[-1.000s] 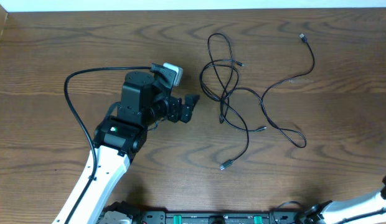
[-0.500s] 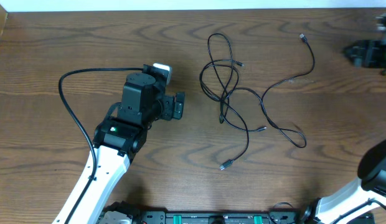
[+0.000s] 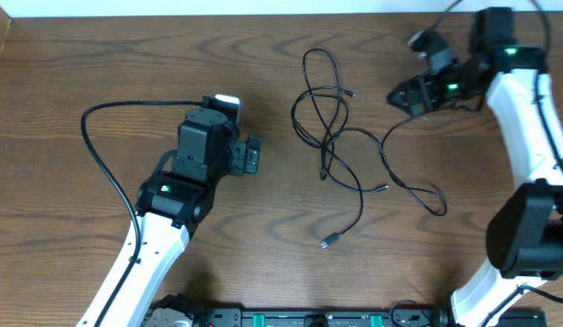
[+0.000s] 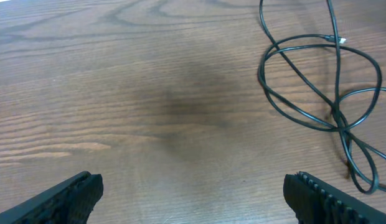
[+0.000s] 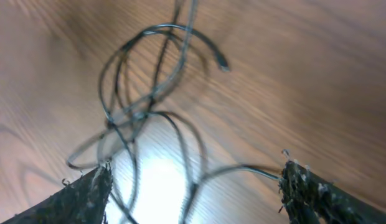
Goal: Untangle cables
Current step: 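Move the right gripper to the black cable tangle and grasp it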
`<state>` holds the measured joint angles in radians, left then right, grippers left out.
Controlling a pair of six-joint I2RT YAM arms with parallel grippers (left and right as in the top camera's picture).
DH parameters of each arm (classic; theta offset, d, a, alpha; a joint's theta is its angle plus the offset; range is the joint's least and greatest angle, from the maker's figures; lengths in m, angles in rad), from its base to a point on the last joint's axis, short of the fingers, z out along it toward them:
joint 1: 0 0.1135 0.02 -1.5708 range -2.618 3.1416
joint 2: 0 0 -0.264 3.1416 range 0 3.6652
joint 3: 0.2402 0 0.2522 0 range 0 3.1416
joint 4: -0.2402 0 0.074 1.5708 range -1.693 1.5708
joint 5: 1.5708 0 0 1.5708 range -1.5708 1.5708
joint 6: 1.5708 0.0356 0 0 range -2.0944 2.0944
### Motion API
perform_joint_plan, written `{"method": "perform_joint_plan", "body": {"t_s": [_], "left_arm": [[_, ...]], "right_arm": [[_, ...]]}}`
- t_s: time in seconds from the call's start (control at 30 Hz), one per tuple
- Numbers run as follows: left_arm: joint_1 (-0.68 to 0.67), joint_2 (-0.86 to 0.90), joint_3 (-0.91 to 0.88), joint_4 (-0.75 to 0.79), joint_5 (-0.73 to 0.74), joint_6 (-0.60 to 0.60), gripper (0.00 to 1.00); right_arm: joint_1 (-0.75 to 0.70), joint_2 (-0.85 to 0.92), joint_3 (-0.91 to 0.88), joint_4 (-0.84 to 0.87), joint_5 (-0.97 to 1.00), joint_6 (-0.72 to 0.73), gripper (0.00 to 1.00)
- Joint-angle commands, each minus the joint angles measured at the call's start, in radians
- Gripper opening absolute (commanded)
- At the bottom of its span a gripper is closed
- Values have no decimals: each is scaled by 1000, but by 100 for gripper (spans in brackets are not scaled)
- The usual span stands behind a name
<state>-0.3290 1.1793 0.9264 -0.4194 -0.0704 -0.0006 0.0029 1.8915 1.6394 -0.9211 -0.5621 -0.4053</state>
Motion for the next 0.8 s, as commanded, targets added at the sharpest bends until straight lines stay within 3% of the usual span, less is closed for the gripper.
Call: {"method": "perform_joint_plan", "body": {"t_s": [0.0,0.2,0.33,0.77], "left_arm": [[6,5,26,-3,-29,-6,98],[5,10,26,-6,-29,-13,98],[5,10,26,-19,-29,-13,98],[5,10,26,-37,-27,-13,98]], "right_arm": [[80,11,-65,48,-13,229,83],[212,11,-206,198,-6,452,83],[286,11,-281,278,92,589,77],[353,13,-314,356,314,709,75]]}}
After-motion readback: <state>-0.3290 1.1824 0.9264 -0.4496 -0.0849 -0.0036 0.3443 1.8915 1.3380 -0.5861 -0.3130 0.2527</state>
